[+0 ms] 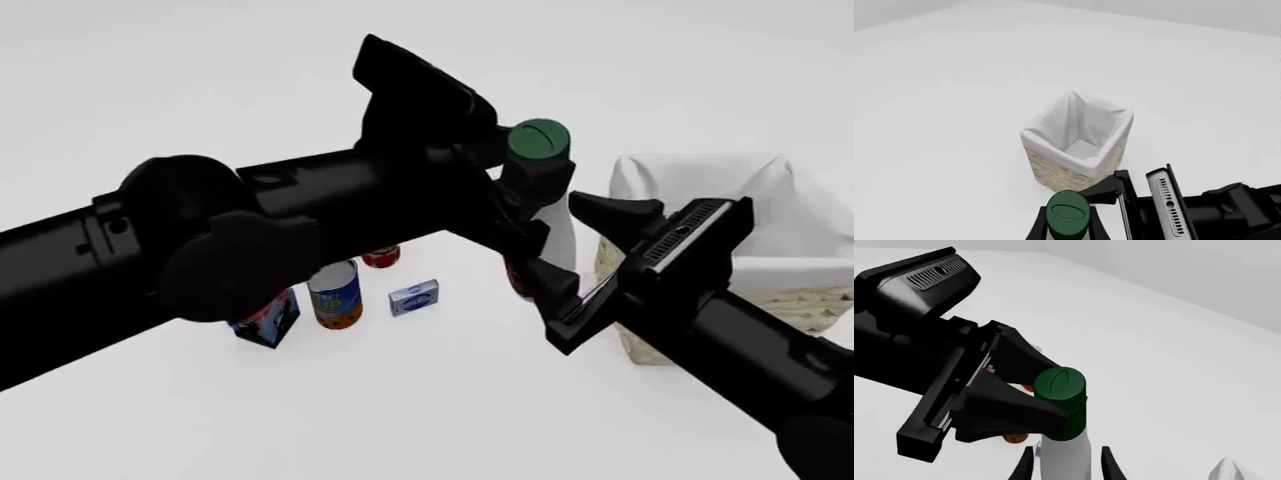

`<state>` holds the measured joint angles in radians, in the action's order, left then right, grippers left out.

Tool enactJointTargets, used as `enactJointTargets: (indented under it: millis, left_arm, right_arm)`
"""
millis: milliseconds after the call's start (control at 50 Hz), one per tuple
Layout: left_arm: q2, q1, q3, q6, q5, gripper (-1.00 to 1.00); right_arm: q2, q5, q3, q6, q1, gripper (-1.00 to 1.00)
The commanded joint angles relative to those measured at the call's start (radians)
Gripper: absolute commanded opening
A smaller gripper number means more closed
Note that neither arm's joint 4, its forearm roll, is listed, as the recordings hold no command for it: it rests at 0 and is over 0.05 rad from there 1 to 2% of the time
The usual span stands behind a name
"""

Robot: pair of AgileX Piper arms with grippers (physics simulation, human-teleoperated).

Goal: Pick the salad dressing and place it in the basket.

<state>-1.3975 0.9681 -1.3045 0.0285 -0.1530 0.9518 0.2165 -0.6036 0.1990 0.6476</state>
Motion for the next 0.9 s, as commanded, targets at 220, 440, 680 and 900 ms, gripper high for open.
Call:
enactJointTargets:
  millis: [220,440,680,900]
  left_arm:
    - [0.013,0.005,-0.003,0.012,0.003,-1.00]
    - [0.053,0.029,-0.007,-0.027,0.008,1.00]
    - [0.235,0.010,-0.236,0.001,-0.185,1.00]
    - [0.512,-0.173,-0.236,0.048,-0.236,1.00]
  right_arm:
    - [-0.024,0.011,0.009,0.005,0.009,-1.00]
    - [-0.014,0.024,0.016,0.003,0.017,-1.00]
    - [0.012,0.064,0.037,-0.014,0.016,-1.00]
    - [-0.008,0.062,0.039,-0.024,0.013,-1.00]
